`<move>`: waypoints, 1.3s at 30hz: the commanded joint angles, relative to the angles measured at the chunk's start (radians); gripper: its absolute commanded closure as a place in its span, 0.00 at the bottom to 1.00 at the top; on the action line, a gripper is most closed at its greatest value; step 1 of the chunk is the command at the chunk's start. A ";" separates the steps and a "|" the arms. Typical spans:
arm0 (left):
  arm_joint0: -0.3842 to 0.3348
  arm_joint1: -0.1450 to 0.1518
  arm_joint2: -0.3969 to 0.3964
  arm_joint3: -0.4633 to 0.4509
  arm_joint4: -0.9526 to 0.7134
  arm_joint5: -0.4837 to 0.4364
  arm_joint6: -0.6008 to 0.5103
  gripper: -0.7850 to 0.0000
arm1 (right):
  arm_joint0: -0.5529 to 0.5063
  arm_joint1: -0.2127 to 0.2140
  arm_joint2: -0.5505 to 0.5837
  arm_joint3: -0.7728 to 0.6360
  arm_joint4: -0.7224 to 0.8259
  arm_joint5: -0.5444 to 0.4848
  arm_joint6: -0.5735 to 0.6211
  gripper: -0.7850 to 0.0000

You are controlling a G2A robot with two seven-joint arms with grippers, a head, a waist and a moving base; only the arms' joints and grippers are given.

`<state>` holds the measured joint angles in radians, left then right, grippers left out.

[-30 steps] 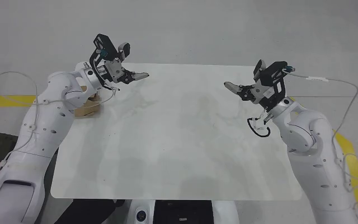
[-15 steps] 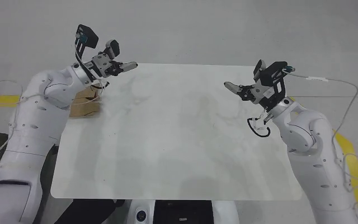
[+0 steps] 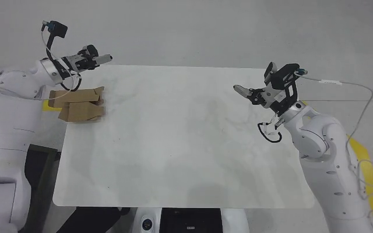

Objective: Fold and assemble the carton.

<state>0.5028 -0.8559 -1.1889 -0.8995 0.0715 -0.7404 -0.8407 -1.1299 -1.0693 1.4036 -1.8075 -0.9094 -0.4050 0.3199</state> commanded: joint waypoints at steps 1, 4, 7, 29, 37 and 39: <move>-0.015 0.004 -0.009 0.052 -0.001 -0.009 -0.010 0.00 | 0.000 0.000 0.000 0.000 0.000 0.000 0.000 0.00; -0.031 0.006 -0.016 0.108 0.002 -0.067 0.001 0.00 | 0.000 0.000 0.000 0.000 0.000 0.000 0.000 0.00; -0.049 0.009 -0.016 0.188 0.014 -0.066 -0.005 0.00 | 0.000 0.000 0.000 0.000 0.000 0.000 0.000 0.00; -0.196 0.044 -0.027 0.584 0.161 -0.065 0.085 0.00 | 0.000 0.000 0.000 0.000 0.000 0.000 0.000 0.00; -0.197 0.057 -0.011 0.662 0.248 0.057 0.178 0.00 | 0.000 0.000 0.000 0.000 0.000 0.000 0.000 0.00; -0.195 0.060 -0.009 0.675 0.264 0.088 0.193 0.00 | 0.000 0.000 0.000 0.000 0.000 0.000 0.000 0.00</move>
<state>0.3061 -0.7974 -1.1995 -0.2318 0.3243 -0.6718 -0.6561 -1.1299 -1.0693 1.4036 -1.8075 -0.9094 -0.4050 0.3199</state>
